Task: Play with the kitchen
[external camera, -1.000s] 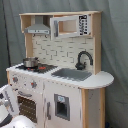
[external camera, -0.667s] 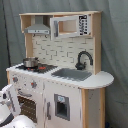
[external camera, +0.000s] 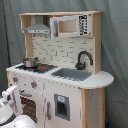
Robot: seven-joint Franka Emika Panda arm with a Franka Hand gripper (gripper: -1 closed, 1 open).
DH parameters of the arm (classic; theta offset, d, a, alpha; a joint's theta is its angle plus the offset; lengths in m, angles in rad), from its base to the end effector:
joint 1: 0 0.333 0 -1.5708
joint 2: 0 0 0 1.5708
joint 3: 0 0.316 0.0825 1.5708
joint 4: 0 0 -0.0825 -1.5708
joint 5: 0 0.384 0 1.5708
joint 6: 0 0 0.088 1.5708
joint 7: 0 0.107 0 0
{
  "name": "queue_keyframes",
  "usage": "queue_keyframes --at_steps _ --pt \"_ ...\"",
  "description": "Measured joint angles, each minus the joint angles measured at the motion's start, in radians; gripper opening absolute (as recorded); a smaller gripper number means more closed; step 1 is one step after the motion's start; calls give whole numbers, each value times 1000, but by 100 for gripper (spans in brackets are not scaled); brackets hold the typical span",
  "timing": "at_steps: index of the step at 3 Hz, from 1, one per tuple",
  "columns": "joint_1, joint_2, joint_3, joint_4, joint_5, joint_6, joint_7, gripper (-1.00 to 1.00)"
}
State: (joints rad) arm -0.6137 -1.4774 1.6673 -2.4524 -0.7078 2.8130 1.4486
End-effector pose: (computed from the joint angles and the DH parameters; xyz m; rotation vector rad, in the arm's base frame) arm 0.2832 0.4073 0.2531 1.6429 0.5852 1.6599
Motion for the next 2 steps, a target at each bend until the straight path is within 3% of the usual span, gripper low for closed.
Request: queue_keyframes --at_steps 2 --pt "-99 -7 34 85 0 0 170 100"
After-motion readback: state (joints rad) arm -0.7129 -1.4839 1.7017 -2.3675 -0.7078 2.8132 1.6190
